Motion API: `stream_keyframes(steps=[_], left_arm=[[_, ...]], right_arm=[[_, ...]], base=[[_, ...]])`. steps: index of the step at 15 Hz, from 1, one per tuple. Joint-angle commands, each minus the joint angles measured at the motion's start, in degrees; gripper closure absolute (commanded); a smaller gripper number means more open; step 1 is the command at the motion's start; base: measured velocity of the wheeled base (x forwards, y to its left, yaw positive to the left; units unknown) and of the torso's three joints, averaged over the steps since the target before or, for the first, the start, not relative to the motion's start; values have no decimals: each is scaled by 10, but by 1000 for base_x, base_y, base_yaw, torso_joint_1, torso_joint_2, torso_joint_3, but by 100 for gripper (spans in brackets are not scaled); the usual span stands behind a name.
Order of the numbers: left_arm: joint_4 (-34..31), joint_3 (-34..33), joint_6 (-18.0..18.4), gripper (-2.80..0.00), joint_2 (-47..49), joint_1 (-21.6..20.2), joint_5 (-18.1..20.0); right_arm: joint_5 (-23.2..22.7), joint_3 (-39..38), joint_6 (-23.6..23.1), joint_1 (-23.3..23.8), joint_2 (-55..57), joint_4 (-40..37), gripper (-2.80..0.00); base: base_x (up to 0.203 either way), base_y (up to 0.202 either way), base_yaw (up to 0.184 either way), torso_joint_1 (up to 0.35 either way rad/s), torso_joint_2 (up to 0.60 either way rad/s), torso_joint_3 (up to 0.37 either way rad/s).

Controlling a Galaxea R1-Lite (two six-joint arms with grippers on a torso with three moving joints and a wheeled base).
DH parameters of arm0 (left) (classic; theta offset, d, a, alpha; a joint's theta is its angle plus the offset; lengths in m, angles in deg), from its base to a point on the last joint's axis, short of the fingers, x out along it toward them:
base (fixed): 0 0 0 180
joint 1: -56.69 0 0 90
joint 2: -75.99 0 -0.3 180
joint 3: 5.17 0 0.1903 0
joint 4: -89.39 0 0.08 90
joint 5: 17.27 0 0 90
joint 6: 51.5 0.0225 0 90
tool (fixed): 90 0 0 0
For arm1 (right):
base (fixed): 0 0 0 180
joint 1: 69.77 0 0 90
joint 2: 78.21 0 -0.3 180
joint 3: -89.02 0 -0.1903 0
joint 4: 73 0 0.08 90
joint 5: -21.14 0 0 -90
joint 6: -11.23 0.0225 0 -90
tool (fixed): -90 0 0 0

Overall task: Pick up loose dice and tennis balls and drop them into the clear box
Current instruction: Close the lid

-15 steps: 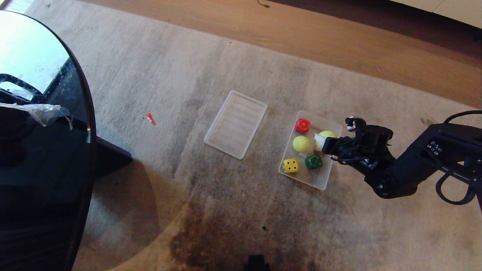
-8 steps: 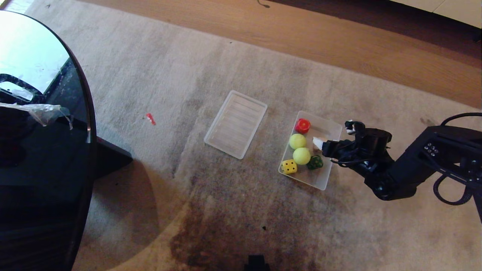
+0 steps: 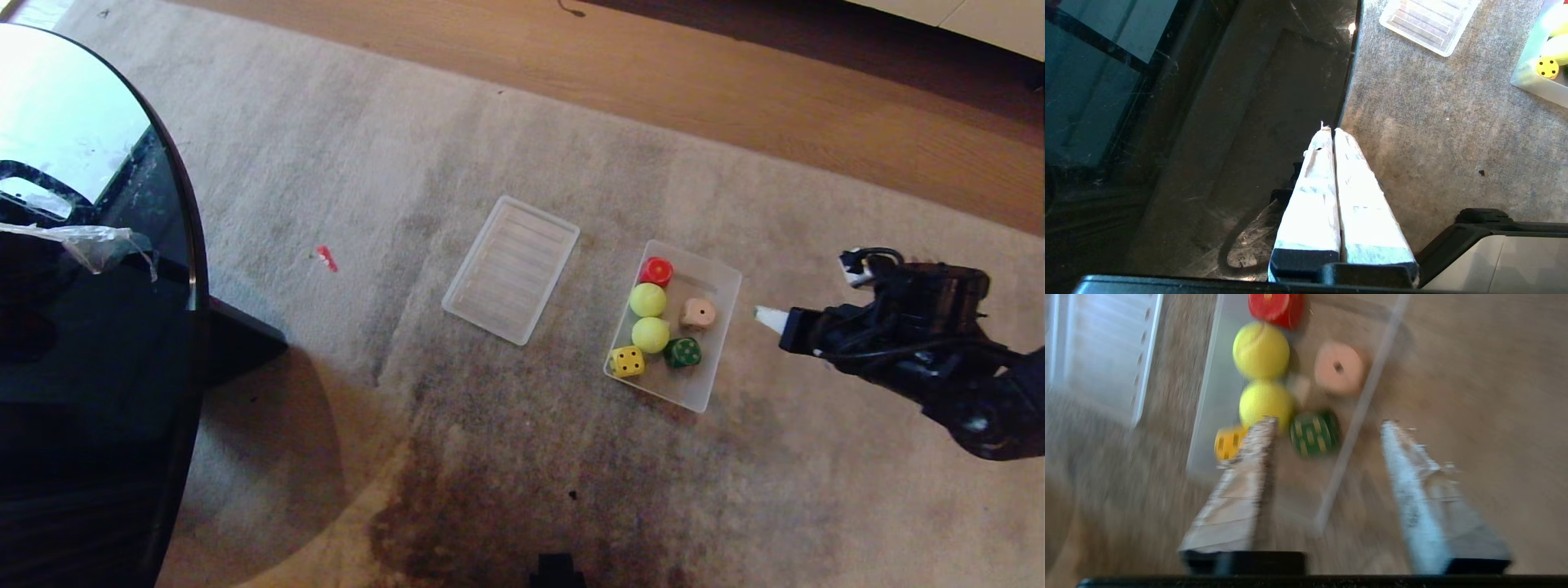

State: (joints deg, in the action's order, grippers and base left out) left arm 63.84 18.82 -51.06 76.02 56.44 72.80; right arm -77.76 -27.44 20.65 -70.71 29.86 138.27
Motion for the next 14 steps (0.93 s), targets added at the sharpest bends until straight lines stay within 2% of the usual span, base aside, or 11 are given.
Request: stream_keyframes(steps=[1, 3, 6, 11, 14], left_arm=[[0, 0, 0, 0, 0, 0, 0], [0, 0, 0, 0, 0, 0, 0], [0, 0, 0, 0, 0, 0, 0], [0, 0, 0, 0, 1, 0, 0], [0, 0, 0, 0, 0, 0, 0]], right_arm=[[-3, -73, -17, 23, -186, -87, 0], [-2, -119, -38, 34, -282, -178, 0], [31, -172, -67, 40, -419, -308, 0], [63, -265, -92, 44, -673, -484, 0], [71, -309, -115, 62, -800, -586, 0]], base=[[0, 0, 0, 0, 0, 0], [0, 0, 0, 0, 0, 0], [0, 0, 0, 0, 0, 0], [0, 0, 0, 0, 0, 0], [0, 0, 0, 0, 0, 0]])
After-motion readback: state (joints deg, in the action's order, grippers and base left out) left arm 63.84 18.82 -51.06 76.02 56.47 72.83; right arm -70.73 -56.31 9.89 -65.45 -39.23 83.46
